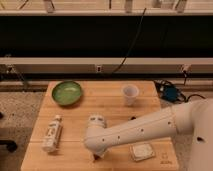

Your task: Place the pepper in the ceramic cup

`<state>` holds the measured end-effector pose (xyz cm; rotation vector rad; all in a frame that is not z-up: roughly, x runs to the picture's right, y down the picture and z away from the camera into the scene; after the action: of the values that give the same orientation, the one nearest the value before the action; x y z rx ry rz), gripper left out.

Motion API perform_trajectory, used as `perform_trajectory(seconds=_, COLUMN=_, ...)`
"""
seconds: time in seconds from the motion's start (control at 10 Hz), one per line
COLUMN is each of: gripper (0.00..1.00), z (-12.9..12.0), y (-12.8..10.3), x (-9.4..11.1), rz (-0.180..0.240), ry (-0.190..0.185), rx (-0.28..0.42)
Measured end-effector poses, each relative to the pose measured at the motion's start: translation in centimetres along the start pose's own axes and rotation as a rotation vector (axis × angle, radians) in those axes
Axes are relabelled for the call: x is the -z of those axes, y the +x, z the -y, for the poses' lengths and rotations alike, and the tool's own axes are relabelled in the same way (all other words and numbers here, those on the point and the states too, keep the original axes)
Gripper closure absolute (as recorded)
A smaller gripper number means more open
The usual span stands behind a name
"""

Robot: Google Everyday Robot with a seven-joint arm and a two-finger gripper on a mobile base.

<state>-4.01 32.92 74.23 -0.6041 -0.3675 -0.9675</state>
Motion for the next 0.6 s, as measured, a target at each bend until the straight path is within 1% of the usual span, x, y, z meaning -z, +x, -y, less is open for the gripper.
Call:
perform_trajectory(seconds=0.1, gripper=0.95, z=0.0, y=-0.1, x=0.1, rz=0.001, ry=0.001, rx=0.005)
perform_trajectory(seconds=0.2, gripper=1.00, z=0.0, y=-0.1, x=0.3, rz=0.002, ry=0.001, rx=0.005)
perform_trajectory(seconds=0.4, gripper=1.00, z=0.0, y=0.1, x=0.9, rz=0.010, ry=0.004, rx=-0.009)
perform_trajectory(seconds=0.6, gripper=1.00, z=0.6, y=1.2, x=2.0, rz=0.021, ry=0.017, rx=-0.023)
